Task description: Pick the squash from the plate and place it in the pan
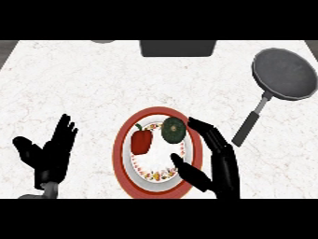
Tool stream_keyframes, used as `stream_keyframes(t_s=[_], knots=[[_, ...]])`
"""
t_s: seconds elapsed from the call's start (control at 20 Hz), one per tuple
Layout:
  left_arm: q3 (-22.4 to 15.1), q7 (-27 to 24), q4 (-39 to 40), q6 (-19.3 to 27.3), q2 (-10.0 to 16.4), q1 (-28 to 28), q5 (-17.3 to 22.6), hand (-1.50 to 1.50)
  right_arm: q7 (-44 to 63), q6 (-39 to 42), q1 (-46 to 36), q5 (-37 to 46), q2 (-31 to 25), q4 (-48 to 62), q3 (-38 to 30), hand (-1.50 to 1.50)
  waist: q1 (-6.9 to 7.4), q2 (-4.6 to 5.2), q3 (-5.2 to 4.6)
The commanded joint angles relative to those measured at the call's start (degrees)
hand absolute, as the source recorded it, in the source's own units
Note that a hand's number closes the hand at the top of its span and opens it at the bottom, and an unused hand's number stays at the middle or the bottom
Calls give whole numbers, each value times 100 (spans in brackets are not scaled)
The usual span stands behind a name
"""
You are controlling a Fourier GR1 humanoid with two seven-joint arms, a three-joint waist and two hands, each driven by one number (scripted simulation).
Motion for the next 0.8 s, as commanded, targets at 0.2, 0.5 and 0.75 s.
stream_keyframes(t_s=[0.2,0.5,0.75], knots=[[-200,-67,-80,117,-270,266,-140,0,2109,-940,486,3241,706,128,529,-150,2,39,-13],[-173,-39,-160,106,-272,243,-169,0,4543,647,-844,4360,719,-208,363,-150,97,56,-9],[-188,36,-146,18,-193,248,-175,0,5440,2948,-1409,4078,721,9,45,-150,125,68,-20]])
